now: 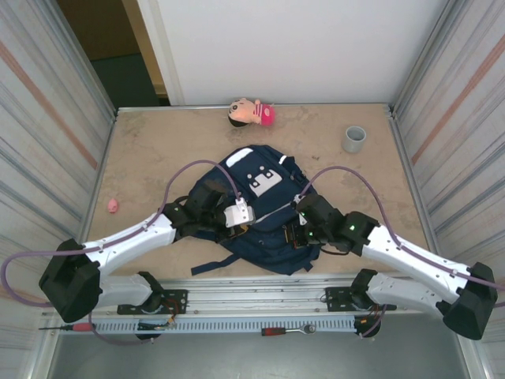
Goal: Pack the student bag
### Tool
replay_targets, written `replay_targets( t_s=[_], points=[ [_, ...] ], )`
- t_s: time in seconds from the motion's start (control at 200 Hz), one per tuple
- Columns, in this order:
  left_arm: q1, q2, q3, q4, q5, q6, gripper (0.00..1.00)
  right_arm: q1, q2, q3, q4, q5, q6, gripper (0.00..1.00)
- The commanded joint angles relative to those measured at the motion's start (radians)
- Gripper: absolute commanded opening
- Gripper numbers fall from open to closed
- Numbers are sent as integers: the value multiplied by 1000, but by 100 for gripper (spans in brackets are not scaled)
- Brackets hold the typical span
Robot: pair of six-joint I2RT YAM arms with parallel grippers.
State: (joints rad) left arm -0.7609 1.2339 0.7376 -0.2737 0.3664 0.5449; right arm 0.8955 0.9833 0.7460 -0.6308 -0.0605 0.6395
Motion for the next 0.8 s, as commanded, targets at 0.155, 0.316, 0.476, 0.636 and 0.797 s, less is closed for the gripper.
replay_targets(
  t_s=[0.155,0.316,0.476,0.636,0.797],
  points=[
    [19,-21,18,-42,8,-37,0,-16,80,-11,84,-23,-67,19],
    [20,-37,0,-24,6,-67,0,-44,80,-23,82,-27,-72,13],
    [31,-49,-8,-23,-99,-123,0,-48,53,-27,53,-33,-47,0],
    [149,-69,-27,10,-152,-212,0,52,15,-70,148,-45,43,0],
    [257,-72,-25,47,-147,-254,4,175,98,-70,330,-17,112,0]
  ],
)
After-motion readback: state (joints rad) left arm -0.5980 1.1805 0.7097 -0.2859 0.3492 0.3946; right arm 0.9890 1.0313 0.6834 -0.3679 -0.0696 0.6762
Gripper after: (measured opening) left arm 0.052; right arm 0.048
